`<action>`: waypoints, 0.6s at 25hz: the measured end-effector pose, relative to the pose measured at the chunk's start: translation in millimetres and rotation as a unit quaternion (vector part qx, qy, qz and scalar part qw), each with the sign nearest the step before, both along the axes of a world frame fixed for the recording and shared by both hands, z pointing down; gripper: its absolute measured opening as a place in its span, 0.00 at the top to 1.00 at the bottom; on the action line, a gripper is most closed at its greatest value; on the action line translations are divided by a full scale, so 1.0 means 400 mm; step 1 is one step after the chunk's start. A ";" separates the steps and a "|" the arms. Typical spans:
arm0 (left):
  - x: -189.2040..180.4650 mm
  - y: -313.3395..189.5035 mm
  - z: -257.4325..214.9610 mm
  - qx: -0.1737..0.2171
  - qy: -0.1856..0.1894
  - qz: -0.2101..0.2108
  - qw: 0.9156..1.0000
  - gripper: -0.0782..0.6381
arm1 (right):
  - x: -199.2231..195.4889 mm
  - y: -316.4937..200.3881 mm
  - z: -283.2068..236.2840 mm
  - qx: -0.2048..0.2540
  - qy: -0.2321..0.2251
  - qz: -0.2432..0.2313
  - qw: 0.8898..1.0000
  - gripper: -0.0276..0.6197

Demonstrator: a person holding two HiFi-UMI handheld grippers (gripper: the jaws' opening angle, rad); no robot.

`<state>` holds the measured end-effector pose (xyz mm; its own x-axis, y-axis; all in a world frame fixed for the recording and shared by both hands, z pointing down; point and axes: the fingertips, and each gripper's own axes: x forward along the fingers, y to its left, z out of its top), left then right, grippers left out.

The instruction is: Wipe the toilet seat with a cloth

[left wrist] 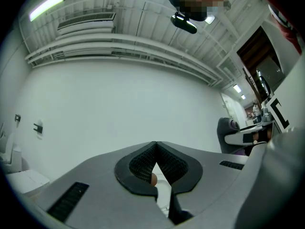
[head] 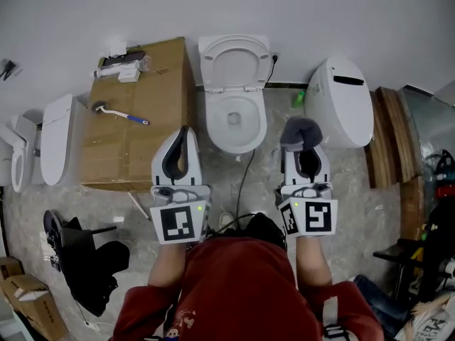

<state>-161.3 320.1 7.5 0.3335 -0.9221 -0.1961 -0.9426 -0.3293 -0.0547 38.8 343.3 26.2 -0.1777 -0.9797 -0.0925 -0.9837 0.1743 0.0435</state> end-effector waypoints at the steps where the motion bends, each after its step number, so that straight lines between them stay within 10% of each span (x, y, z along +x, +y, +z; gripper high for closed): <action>1: 0.003 -0.017 0.002 0.000 0.002 0.002 1.000 0.87 | 0.006 -0.015 0.002 -0.001 0.000 0.003 1.000 0.84; 15: 0.143 -0.402 0.026 0.004 -0.018 -0.011 1.000 0.87 | 0.143 -0.428 -0.002 0.012 0.003 -0.018 1.000 0.84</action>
<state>-104.1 159.1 18.0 0.3198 -0.9280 -0.1910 -0.9471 -0.3076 -0.0912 95.9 172.2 25.5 -0.2143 -0.9700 -0.1146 -0.9764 0.2094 0.0540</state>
